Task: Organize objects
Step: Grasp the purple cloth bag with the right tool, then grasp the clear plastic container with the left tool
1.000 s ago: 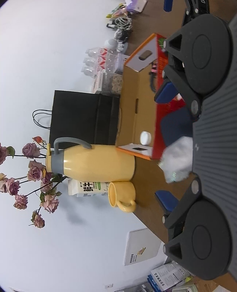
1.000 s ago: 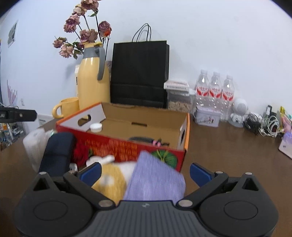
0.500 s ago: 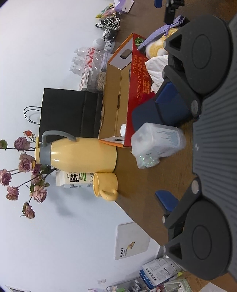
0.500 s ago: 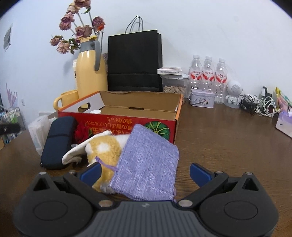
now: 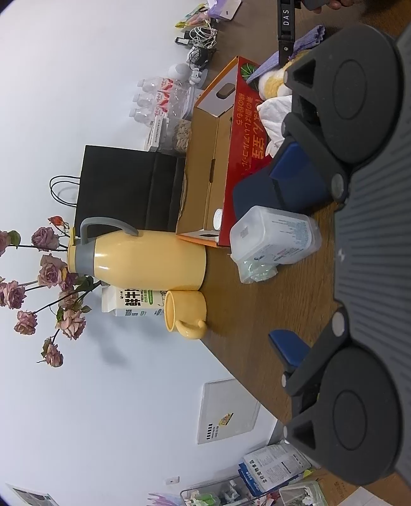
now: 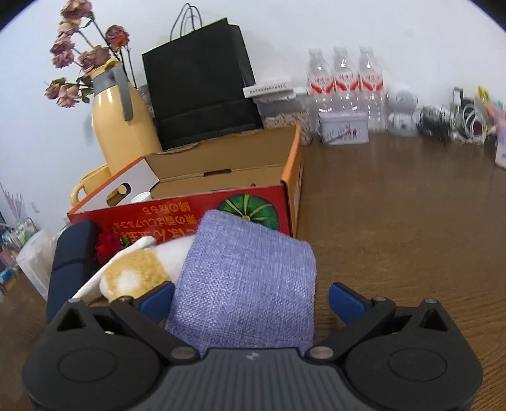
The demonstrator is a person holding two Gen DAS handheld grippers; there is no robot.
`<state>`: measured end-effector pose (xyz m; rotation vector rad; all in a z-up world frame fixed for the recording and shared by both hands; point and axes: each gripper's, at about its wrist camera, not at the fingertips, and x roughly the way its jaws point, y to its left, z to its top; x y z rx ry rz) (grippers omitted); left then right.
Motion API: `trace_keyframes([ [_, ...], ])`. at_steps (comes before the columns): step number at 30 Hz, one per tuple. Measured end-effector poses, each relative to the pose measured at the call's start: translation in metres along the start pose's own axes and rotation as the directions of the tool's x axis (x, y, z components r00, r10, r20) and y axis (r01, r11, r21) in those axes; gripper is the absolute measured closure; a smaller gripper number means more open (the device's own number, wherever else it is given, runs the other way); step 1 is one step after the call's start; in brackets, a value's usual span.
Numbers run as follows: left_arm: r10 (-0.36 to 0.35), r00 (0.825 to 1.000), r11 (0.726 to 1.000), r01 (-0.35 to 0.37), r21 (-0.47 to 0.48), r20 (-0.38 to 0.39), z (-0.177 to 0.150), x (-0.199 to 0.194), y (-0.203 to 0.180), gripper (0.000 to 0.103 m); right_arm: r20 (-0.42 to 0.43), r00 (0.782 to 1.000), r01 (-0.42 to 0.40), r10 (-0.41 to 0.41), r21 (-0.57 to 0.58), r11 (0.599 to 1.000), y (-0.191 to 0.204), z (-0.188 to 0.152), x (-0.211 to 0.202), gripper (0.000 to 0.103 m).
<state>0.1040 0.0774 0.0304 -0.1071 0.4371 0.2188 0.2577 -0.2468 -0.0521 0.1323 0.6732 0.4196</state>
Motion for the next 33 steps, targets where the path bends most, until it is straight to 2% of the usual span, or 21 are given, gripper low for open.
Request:
trace_keyframes([
  [2,-0.003,1.000,1.000,0.003,-0.004,0.000,-0.001,0.000,-0.001,0.000,-0.007,1.000,-0.007,0.007,0.015,1.000,-0.002,-0.001,0.001,0.002],
  [7,-0.005,1.000,1.000,0.005,-0.009,-0.007,-0.004,0.001,-0.004,0.000,-0.014,1.000,0.002,-0.002,-0.003,1.000,0.000,-0.004,0.002,0.015],
  [9,-0.003,1.000,1.000,0.003,-0.010,-0.008,-0.004,0.001,-0.004,0.000,-0.009,1.000,0.003,-0.003,-0.016,1.000,0.002,-0.006,0.001,0.035],
  [13,0.004,1.000,1.000,-0.004,-0.014,-0.010,-0.006,0.001,-0.003,0.000,-0.002,1.000,0.009,-0.010,-0.027,1.000,0.003,-0.007,-0.001,0.061],
  [14,0.007,1.000,1.000,-0.007,-0.015,-0.011,-0.007,0.001,-0.002,0.000,0.002,1.000,0.024,-0.024,-0.038,0.999,0.005,-0.007,-0.002,0.071],
  [16,0.012,1.000,1.000,-0.013,-0.018,-0.014,-0.008,0.001,-0.001,0.000,0.013,0.999,0.033,-0.032,-0.057,0.998,0.007,-0.008,-0.003,0.076],
  [18,0.018,1.000,1.000,-0.018,-0.021,-0.017,-0.009,0.002,0.000,0.000,0.048,0.998,0.048,-0.044,-0.085,0.995,0.013,-0.009,-0.009,0.086],
  [23,0.026,0.999,0.999,-0.026,-0.027,-0.025,-0.011,0.004,0.001,0.000,0.154,0.986,0.086,-0.060,-0.167,0.982,0.029,-0.015,-0.025,0.092],
  [33,0.032,0.999,0.999,-0.034,-0.030,-0.041,-0.014,0.024,-0.011,0.000,0.247,0.968,0.103,-0.038,-0.253,0.962,0.053,-0.027,-0.045,0.092],
])
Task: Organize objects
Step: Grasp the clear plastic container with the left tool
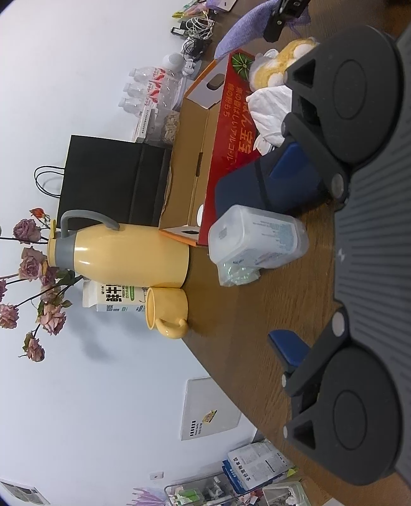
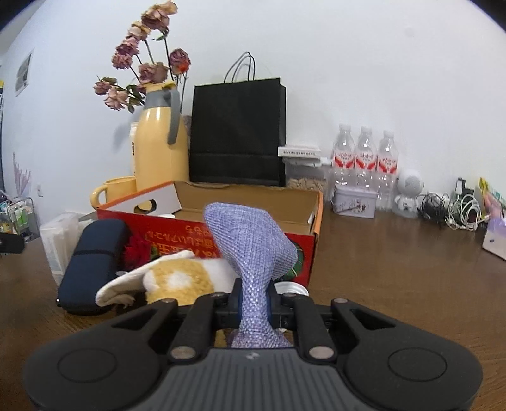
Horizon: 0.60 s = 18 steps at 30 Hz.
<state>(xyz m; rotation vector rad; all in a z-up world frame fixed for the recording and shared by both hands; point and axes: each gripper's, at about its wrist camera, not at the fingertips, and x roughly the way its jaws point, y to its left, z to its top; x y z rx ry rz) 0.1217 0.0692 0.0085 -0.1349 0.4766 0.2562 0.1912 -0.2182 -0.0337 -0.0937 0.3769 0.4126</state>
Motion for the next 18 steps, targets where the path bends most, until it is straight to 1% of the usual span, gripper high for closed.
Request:
trace_keyframes([
  [5,0.049,0.999,0.999,-0.048,-0.025,0.023,0.005,0.023,-0.017,0.000,0.004,1.000,0.002,-0.002,-0.002,1.000,0.002,0.000,0.000,0.092],
  [9,0.133,0.990,0.991,-0.132,-0.032,0.033,0.010,0.049,-0.029,0.000,0.006,1.000,0.002,-0.002,-0.001,1.000,0.002,0.000,-0.001,0.092],
  [11,0.169,0.985,0.985,-0.168,-0.041,0.024,0.012,0.059,-0.031,0.000,0.006,1.000,0.001,-0.001,-0.001,1.000,0.002,0.000,0.000,0.092],
  [13,0.171,0.985,0.984,-0.170,-0.055,0.018,0.014,0.067,-0.031,0.007,0.006,1.000,-0.002,0.002,0.000,1.000,0.001,0.000,0.000,0.092],
  [15,0.171,0.985,0.982,-0.170,-0.076,0.002,0.015,0.073,-0.029,0.022,0.005,1.000,-0.004,0.004,0.000,1.000,0.001,0.000,0.000,0.092],
  [17,0.154,0.988,0.982,-0.154,-0.105,-0.008,0.015,0.076,-0.025,0.028,0.004,1.000,-0.006,0.006,0.000,1.000,0.001,0.000,0.001,0.092],
  [18,0.157,0.988,0.981,-0.157,-0.112,-0.011,0.015,0.077,-0.024,0.034,0.004,1.000,-0.006,0.006,-0.001,1.000,0.001,0.000,0.000,0.092],
])
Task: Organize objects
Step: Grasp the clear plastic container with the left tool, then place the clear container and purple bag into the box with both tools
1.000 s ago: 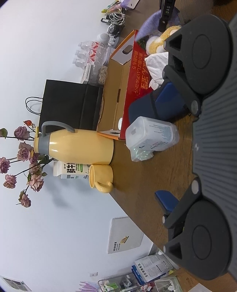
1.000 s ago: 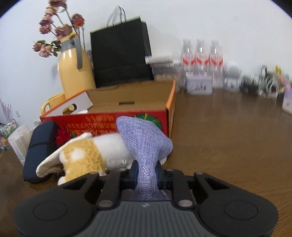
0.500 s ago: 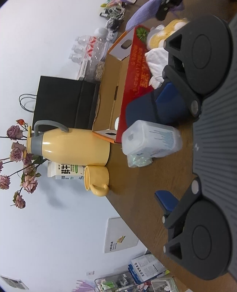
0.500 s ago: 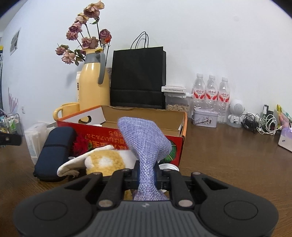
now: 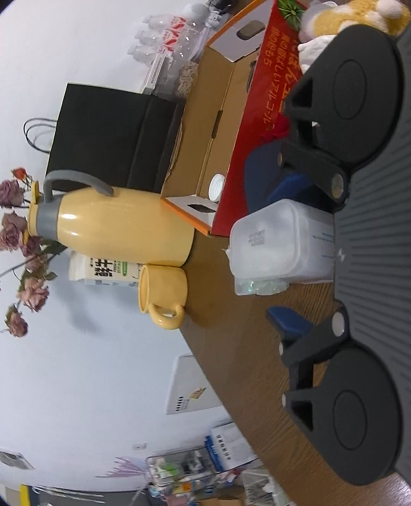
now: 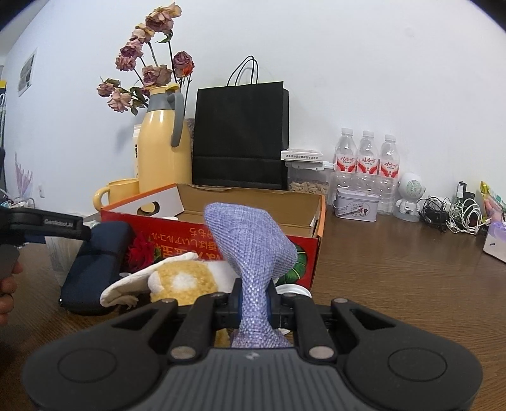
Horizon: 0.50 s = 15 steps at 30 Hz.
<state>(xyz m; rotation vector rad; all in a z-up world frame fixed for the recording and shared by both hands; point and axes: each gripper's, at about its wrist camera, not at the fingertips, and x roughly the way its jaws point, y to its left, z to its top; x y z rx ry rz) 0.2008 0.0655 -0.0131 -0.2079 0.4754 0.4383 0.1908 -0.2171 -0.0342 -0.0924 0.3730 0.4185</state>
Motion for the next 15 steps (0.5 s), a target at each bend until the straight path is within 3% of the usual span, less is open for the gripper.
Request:
trace_keyframes([
  [3,0.003,1.000,1.000,-0.003,-0.019,-0.005,-0.001,0.002,0.005,0.046,-0.002,1.000,-0.001,0.001,-0.002,1.000,0.001,0.000,0.000,0.092],
  [6,0.012,1.000,1.000,-0.013,-0.024,-0.018,-0.003,0.007,0.008,0.049,-0.006,1.000,-0.001,0.001,-0.004,1.000,0.001,0.000,0.001,0.092],
  [9,0.014,0.999,1.000,-0.015,-0.011,-0.029,-0.004,0.012,0.008,0.060,-0.008,1.000,0.001,-0.001,-0.008,1.000,0.001,0.000,0.002,0.092],
  [15,-0.008,1.000,1.000,0.008,0.010,-0.024,-0.005,0.009,0.011,0.061,-0.002,1.000,0.009,-0.009,-0.016,1.000,0.002,0.000,0.002,0.092],
])
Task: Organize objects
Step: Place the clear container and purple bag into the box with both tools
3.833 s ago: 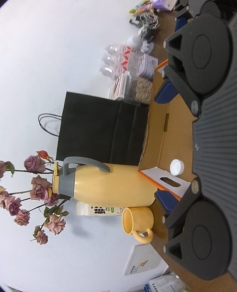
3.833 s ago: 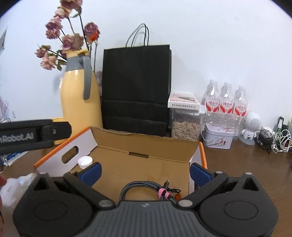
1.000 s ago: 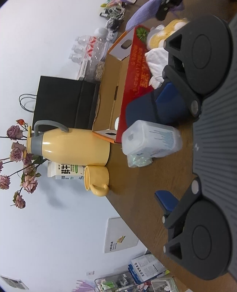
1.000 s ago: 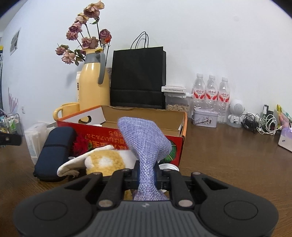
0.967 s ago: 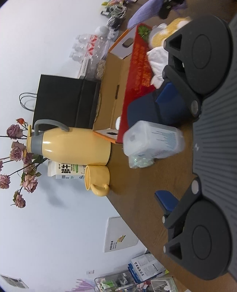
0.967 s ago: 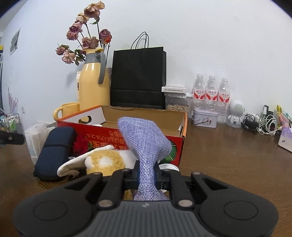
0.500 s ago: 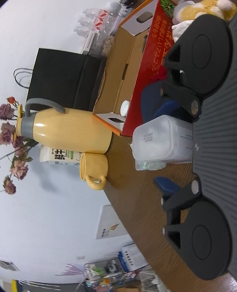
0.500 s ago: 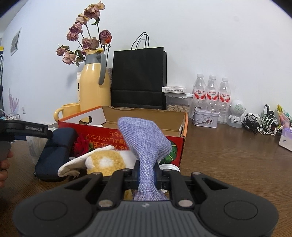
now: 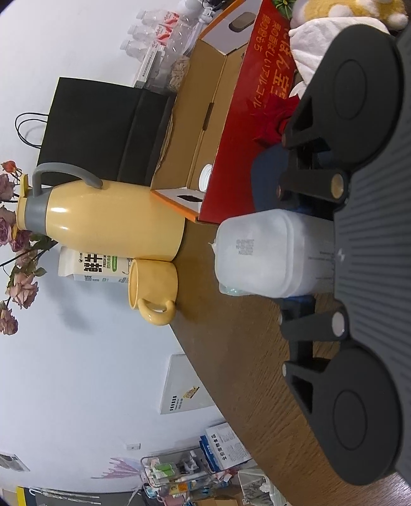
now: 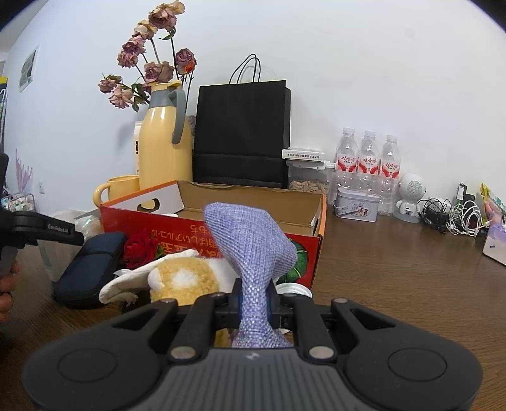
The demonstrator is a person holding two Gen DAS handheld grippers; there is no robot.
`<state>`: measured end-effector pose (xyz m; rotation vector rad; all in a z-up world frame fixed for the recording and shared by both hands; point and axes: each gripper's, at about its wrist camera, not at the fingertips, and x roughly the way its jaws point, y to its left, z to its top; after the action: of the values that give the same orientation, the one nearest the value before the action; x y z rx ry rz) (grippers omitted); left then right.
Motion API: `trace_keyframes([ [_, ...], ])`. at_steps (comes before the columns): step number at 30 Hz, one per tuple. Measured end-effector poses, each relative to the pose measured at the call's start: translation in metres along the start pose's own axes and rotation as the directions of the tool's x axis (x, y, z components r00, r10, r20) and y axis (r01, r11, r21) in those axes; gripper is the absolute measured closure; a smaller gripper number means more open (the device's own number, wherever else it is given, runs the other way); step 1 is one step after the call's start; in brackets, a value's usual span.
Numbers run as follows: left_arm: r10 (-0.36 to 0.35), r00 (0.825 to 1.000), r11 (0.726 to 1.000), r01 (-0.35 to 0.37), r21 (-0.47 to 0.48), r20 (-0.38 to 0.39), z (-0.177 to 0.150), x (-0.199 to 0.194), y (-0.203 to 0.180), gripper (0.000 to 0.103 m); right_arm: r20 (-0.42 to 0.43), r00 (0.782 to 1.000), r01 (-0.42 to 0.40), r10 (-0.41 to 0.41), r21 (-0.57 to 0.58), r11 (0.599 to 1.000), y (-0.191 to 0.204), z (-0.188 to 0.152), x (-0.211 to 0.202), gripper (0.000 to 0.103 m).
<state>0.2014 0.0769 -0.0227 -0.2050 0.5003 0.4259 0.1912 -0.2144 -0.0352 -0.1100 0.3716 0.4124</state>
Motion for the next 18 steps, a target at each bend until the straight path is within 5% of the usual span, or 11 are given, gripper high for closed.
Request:
trace_keyframes([
  [10,-0.040,0.996,0.999,0.038,0.024,0.078,0.004,-0.028,0.009,0.061,0.062,0.998,0.013,-0.012,-0.017,1.000,0.003,0.006,-0.012,0.092],
  [18,-0.173,0.973,0.984,0.162,0.079,0.151,0.034,-0.052,-0.001,0.061,0.125,0.991,-0.037,0.045,-0.067,0.997,0.023,0.045,-0.007,0.092],
])
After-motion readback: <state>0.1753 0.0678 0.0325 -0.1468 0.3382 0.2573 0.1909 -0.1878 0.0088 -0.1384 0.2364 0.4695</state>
